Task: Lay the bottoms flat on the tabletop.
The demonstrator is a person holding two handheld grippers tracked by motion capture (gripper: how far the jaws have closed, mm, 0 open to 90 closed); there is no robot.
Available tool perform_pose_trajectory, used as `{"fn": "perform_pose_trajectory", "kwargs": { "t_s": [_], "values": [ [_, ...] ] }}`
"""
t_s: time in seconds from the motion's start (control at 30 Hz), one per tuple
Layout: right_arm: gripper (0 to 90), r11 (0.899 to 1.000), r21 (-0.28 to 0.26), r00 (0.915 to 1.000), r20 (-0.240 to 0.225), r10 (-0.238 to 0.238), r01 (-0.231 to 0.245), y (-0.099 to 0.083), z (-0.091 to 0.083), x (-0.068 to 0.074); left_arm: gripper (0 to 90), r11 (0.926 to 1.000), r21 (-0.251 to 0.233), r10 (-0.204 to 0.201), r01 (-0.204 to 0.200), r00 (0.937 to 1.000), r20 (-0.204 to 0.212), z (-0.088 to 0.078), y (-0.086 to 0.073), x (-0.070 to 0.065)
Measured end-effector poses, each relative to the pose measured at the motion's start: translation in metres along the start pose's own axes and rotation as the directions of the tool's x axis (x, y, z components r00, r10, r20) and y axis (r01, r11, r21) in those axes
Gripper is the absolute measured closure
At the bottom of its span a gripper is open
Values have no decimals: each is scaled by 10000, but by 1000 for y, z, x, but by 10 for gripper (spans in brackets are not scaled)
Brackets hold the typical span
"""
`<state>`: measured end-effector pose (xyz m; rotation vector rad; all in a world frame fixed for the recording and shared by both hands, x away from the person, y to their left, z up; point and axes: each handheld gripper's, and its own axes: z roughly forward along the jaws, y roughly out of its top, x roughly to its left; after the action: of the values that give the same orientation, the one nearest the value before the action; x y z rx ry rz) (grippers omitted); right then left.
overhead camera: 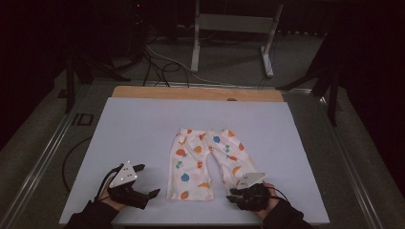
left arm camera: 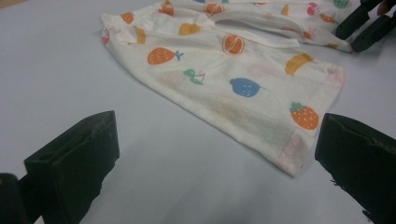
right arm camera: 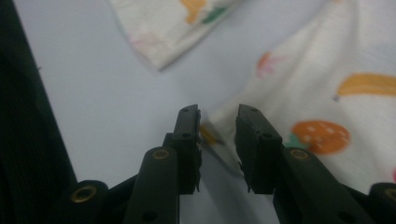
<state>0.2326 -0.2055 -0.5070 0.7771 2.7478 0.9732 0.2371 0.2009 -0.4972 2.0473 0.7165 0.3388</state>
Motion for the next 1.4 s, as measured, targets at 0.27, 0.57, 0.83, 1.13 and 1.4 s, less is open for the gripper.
{"fn": "perform_pose_trajectory", "kwargs": {
  "t_s": [0.27,0.57,0.83,1.13,1.4],
  "values": [
    [876,9996,172,9973,693,-237,226,8,3,6,8,10000,-49,-43,43,10000,-26,0,0,0],
    [879,9957,-905,9998,-16,-214,212,32,5,16,8,10000,-72,-54,54,10000,-39,-1,0,0],
    [875,9968,-752,9989,-352,-309,282,31,12,18,8,9999,-92,-69,69,10000,-7,-2,0,0],
    [766,9994,-346,9986,-519,-106,88,26,21,16,8,10000,-84,-54,54,10000,3,-2,0,-1],
    [262,9743,-2227,9994,-4,354,-346,29,0,6,8,9999,-104,-98,99,9999,36,-1,0,0]
  ]
}}
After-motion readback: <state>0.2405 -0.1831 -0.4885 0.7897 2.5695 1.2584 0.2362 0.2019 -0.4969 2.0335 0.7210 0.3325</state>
